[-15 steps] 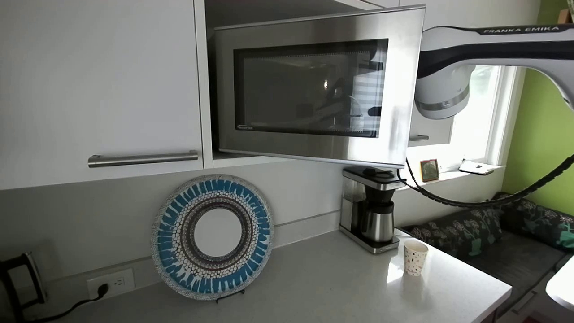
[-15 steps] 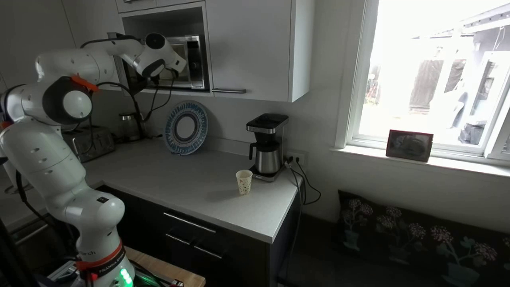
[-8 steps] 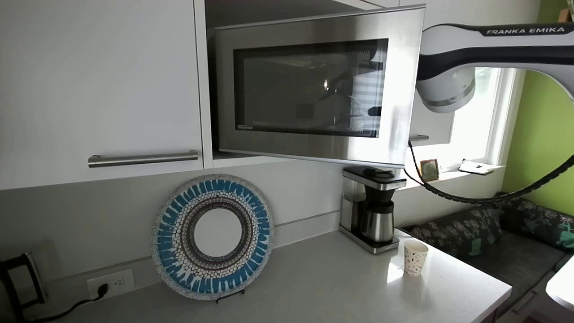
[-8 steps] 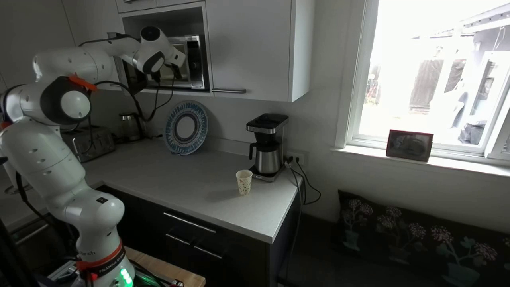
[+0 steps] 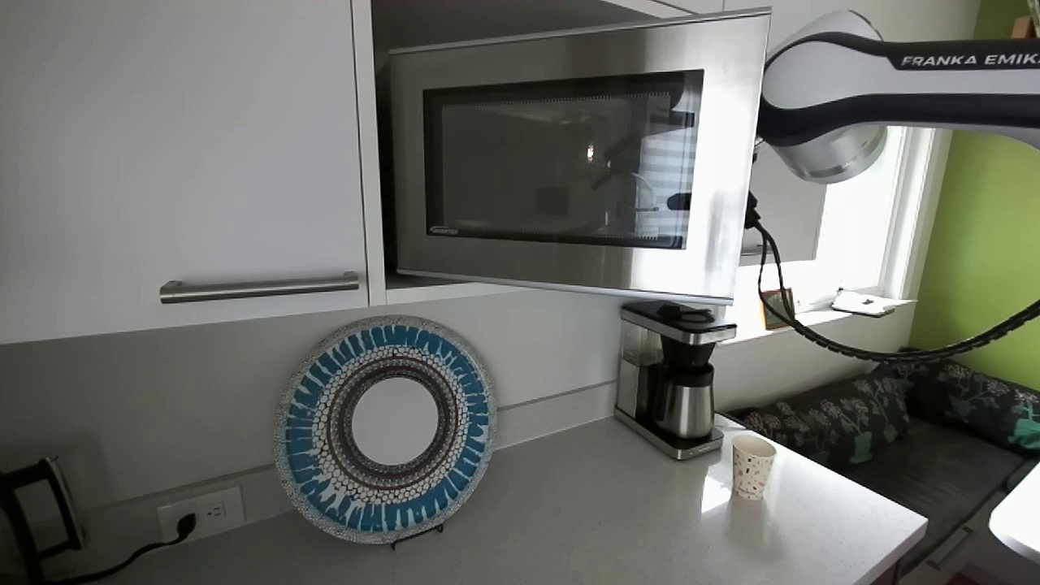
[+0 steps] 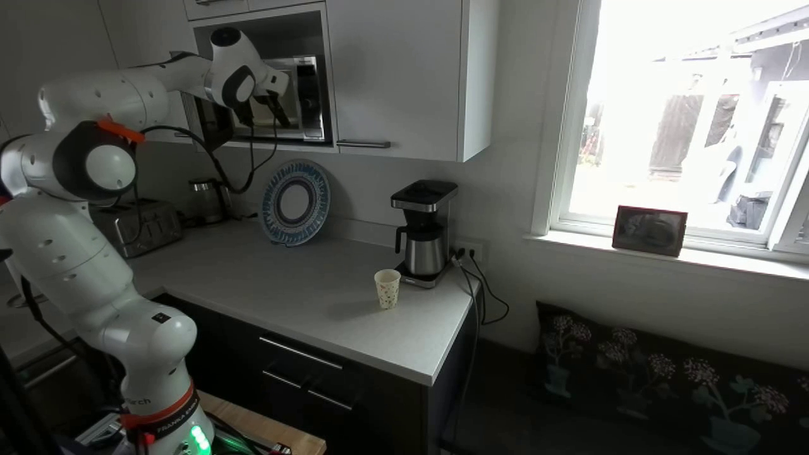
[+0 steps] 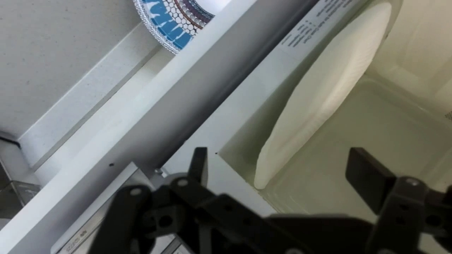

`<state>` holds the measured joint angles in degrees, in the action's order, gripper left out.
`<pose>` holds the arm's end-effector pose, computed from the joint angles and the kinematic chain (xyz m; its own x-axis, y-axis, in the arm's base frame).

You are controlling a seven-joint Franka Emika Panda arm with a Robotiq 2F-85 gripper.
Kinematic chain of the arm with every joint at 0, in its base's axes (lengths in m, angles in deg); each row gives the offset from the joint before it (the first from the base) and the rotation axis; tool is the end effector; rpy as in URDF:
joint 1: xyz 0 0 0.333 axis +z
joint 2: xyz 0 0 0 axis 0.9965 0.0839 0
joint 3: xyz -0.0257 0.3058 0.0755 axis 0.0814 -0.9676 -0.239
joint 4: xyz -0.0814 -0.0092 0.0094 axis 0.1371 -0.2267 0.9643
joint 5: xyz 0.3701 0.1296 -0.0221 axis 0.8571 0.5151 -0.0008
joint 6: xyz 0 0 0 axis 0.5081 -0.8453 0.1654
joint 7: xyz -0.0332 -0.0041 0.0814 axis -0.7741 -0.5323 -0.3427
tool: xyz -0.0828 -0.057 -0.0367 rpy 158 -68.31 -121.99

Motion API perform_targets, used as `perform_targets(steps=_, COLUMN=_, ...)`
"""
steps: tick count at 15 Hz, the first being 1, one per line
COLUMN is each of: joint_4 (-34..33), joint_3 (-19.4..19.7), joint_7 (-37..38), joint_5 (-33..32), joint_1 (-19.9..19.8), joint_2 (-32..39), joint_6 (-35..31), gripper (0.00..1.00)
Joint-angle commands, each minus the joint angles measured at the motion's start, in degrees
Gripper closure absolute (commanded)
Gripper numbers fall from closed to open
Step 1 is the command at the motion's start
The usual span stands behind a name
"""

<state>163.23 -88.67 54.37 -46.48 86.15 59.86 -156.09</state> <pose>0.4940 0.0698 0.7994 0.5884 -0.6681 0.4554 -0.2452 -0.6841 -0.6869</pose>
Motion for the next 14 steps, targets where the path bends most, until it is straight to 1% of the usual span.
perform_targets(steps=1, joint_4=-0.29, joint_3=0.42, joint_7=-1.96, joint_5=-3.40, joint_1=-0.45, joint_2=-3.14, joint_6=5.89, gripper=0.00)
perform_targets(steps=4, joint_4=-0.21, joint_3=0.89, joint_7=-7.11, joint_5=-4.72, joint_1=-0.29, joint_2=-5.87, joint_6=10.51, gripper=0.00)
perform_targets(steps=5, joint_4=0.05, joint_3=0.46, joint_7=-9.68, joint_5=-6.79, joint_1=-0.75, joint_2=-6.61, joint_6=10.16, gripper=0.00)
perform_targets(steps=6, joint_4=0.25, joint_3=-0.26, joint_7=-10.48, joint_5=-9.16, joint_1=-1.45, joint_2=-6.96, joint_6=8.82, gripper=0.00)
perform_targets(steps=7, joint_4=-1.17, joint_3=0.28, joint_7=-8.26, joint_5=-5.83, joint_1=-0.68, joint_2=-5.17, joint_6=8.51, gripper=0.00)
perform_targets(steps=9, joint_4=-1.14, joint_3=0.12, joint_7=-9.54, joint_5=-7.60, joint_1=-0.91, joint_2=-6.03, joint_6=8.50, gripper=0.00)
perform_targets(steps=14, joint_4=-0.99, joint_3=0.08, joint_7=-10.21, joint_5=-8.08, joint_1=-0.93, joint_2=-6.01, joint_6=8.50, gripper=0.00)
